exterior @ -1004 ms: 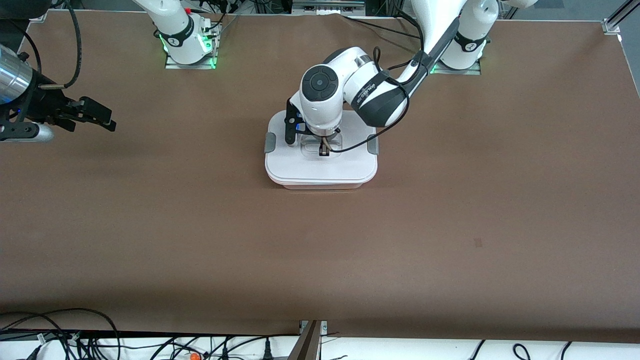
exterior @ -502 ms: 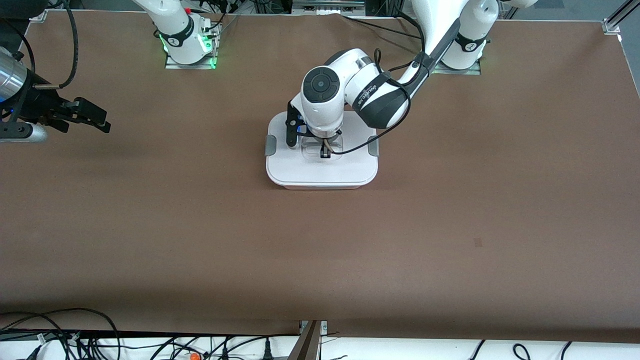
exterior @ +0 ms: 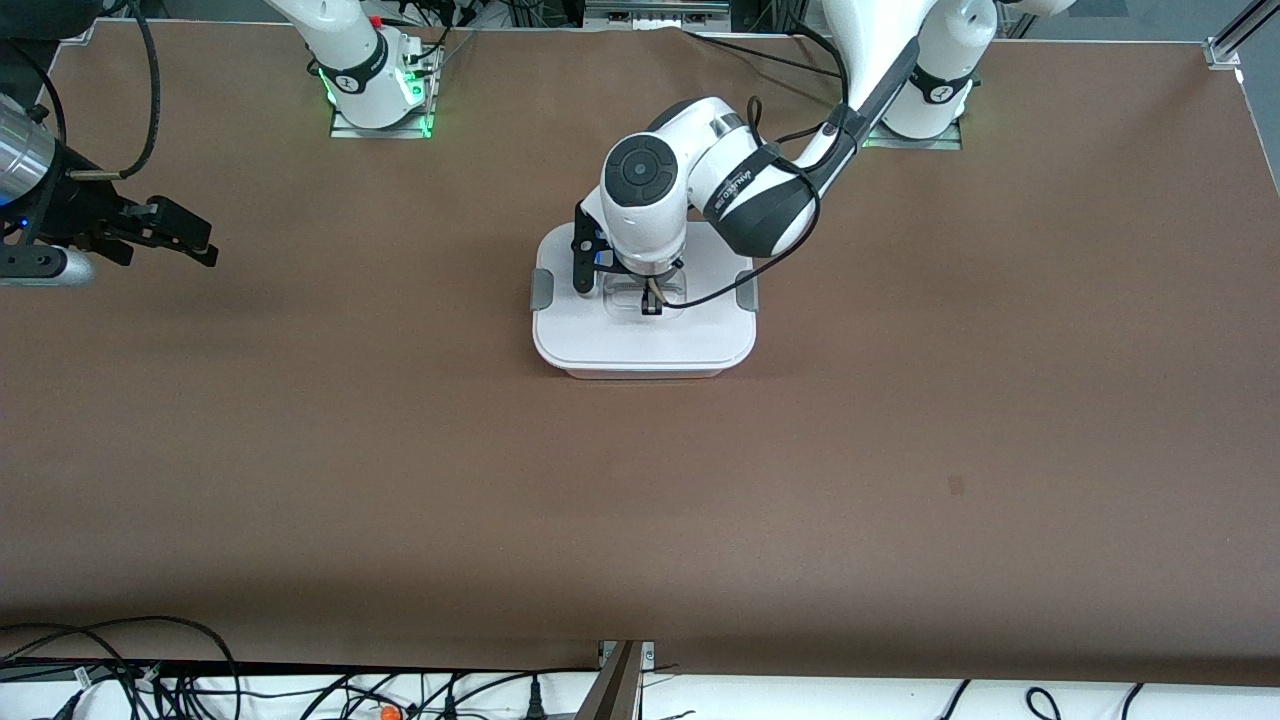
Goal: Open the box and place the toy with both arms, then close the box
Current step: 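Lower the lid onto the box with the left gripper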
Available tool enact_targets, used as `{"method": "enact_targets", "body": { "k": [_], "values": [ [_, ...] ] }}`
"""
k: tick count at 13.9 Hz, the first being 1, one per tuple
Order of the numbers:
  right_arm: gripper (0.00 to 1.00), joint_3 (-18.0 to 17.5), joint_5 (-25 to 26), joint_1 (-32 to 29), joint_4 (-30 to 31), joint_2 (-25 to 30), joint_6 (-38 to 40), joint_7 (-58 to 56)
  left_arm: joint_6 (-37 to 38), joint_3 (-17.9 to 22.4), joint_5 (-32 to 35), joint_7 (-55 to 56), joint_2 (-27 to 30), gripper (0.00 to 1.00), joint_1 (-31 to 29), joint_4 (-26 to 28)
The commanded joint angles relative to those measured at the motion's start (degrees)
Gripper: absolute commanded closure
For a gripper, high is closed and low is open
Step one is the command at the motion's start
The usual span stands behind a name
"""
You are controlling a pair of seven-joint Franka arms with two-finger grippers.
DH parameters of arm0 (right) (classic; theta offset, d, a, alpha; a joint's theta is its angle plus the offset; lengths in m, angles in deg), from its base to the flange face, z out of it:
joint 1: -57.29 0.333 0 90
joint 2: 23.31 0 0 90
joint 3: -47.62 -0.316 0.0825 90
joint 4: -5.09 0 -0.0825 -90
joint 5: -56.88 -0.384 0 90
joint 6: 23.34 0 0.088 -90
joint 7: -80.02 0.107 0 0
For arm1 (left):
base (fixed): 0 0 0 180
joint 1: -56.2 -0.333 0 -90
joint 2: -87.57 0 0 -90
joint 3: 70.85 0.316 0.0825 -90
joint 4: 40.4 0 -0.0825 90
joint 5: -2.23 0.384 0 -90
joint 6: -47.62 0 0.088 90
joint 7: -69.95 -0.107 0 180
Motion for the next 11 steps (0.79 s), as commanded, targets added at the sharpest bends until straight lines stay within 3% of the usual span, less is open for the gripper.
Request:
{"method": "enact_targets", "body": {
  "k": [1,7,11],
  "values": [
    [0.00,-0.5,0.9,0.0,-1.3,-0.5,0.6,0.8,1.7,0.4,2.2,0.7,0.3,0.00,-0.7,-1.6],
    [0.00,-0.5,1.0,0.0,-1.2,-0.4,1.2,0.8,2.1,0.4,1.5,0.7,3.9,0.00,-8.4,-1.9],
    [0.00,-0.5,0.9,0.0,-1.2,-0.4,1.2,0.8,2.2,0.1,1.5,-0.2,4.1,0.00,-18.2,-4.2]
  ]
}}
